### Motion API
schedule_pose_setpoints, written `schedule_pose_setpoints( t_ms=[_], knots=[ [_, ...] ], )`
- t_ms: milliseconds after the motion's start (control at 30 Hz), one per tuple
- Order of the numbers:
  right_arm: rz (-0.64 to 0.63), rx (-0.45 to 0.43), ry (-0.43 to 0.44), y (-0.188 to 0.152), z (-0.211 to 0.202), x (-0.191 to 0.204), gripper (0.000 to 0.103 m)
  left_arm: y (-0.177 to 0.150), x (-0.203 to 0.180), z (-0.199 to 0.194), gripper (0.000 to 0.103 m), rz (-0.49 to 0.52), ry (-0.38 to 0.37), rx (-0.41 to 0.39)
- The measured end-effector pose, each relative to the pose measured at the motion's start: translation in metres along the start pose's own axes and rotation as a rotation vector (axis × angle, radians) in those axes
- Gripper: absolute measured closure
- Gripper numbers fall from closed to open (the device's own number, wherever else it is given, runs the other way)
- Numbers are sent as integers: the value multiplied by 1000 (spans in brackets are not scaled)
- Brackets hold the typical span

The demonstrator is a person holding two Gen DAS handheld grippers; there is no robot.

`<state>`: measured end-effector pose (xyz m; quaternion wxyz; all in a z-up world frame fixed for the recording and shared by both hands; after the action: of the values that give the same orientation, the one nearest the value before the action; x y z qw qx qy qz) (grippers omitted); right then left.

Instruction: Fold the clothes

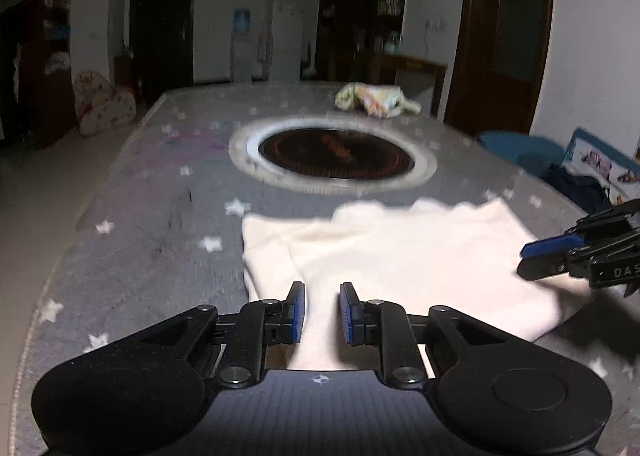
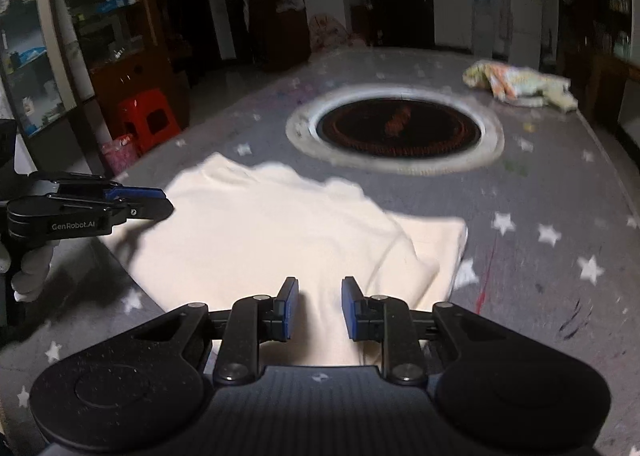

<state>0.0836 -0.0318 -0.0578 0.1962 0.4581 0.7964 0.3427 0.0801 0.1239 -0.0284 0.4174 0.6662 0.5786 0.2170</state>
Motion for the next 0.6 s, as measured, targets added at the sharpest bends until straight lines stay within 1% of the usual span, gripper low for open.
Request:
schedule_pose_setpoints(
  t_ms=[100,200,300,400,467,533,600],
  knots=[
    [-5,-8,1,3,-3,-2,81,0,6,1,80,-19,-11,12],
    [-7,-34,-5,15,-4,-5,81,10,2,-1,81,1,-12,-5],
    [8,-54,-15,28,6,-8,81,20,-1,5,81,8,-14,-16],
    [22,-43,-29,32,24,-11,81,26,-1,18,81,8,-14,-5],
    [33,-21,-37,28,35,-15,81,25,6,30,80,7,7,21],
    [46,-21,-36,26,38,-19,81,22,13,38,80,-2,24,41],
    [48,-26,-35,28,35,-19,81,26,14,38,80,-14,23,36]
  ],
)
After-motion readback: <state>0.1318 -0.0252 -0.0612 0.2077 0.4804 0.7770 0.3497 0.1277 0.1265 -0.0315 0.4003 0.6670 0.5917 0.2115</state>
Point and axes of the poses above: each gripper's, at about its wrist camera, not at the fingertips, and z roughly the way its jaws point, x to its left, y to its top, the point moved 9 cm from there along z, roughly the way its jaws point, and after that the axes turned 11 degrees about -y, right-handed, at the moved point
